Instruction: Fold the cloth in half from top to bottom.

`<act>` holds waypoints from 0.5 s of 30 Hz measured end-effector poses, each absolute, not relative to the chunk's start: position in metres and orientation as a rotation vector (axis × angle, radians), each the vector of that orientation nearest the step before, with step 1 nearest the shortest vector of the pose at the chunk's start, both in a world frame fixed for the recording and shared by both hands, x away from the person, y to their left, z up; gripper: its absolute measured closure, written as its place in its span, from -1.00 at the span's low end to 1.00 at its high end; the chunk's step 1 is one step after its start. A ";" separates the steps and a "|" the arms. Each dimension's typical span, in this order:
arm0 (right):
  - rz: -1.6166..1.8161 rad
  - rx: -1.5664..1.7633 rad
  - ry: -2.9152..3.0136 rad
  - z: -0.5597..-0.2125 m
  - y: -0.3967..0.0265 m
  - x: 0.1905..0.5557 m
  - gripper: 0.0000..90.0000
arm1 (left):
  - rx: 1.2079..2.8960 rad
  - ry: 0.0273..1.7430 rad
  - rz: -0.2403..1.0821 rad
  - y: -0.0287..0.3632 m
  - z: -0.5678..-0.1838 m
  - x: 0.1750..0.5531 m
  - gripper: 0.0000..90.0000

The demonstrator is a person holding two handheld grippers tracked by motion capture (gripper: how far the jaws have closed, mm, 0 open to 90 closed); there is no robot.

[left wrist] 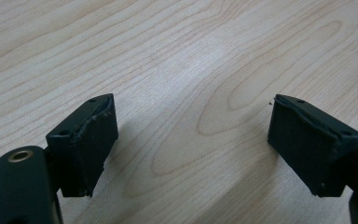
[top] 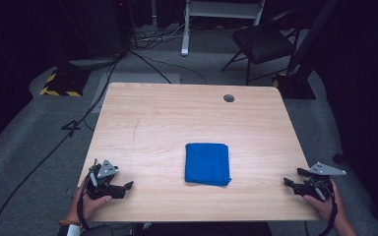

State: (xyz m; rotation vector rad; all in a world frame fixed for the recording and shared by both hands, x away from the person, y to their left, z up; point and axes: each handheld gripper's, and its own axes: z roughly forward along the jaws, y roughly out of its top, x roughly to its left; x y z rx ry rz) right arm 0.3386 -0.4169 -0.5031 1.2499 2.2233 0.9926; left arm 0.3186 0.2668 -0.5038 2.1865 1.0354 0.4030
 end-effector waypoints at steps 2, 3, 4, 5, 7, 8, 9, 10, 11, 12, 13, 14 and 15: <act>0.993 1.250 2.223 -0.503 -0.417 0.339 -0.47 | 2.187 1.035 0.403 0.267 -0.504 0.319 -0.64; 0.993 1.250 2.223 -0.503 -0.417 0.339 -0.47 | 2.186 1.035 0.403 0.267 -0.504 0.319 -0.64; 0.992 1.250 2.223 -0.503 -0.417 0.339 -0.47 | 2.186 1.035 0.404 0.267 -0.504 0.319 -0.64; 0.992 1.250 2.223 -0.503 -0.417 0.339 -0.47 | 2.187 1.035 0.403 0.267 -0.504 0.319 -0.64; 0.992 1.250 2.223 -0.503 -0.417 0.339 -0.47 | 2.186 1.036 0.405 0.267 -0.504 0.319 -0.64; 0.992 1.250 2.224 -0.503 -0.417 0.339 -0.47 | 2.183 1.036 0.407 0.267 -0.504 0.319 -0.64; 0.992 1.250 2.223 -0.503 -0.417 0.339 -0.47 | 2.183 1.036 0.407 0.267 -0.504 0.319 -0.64; 0.992 1.249 2.224 -0.503 -0.417 0.339 -0.47 | 2.182 1.036 0.406 0.267 -0.504 0.319 -0.64; 0.992 1.249 2.223 -0.503 -0.417 0.339 -0.47 | 2.184 1.038 0.405 0.267 -0.504 0.319 -0.64; 0.992 1.249 2.224 -0.503 -0.417 0.339 -0.47 | 2.183 1.038 0.405 0.267 -0.504 0.319 -0.64; 0.992 1.249 2.224 -0.503 -0.417 0.339 -0.47 | 2.183 1.038 0.405 0.267 -0.504 0.319 -0.64; 0.993 1.250 2.223 -0.503 -0.417 0.339 -0.47 | 2.183 1.040 0.406 0.267 -0.504 0.319 -0.64; 0.992 1.249 2.224 -0.503 -0.417 0.339 -0.47 | 2.180 1.044 0.401 0.267 -0.504 0.319 -0.64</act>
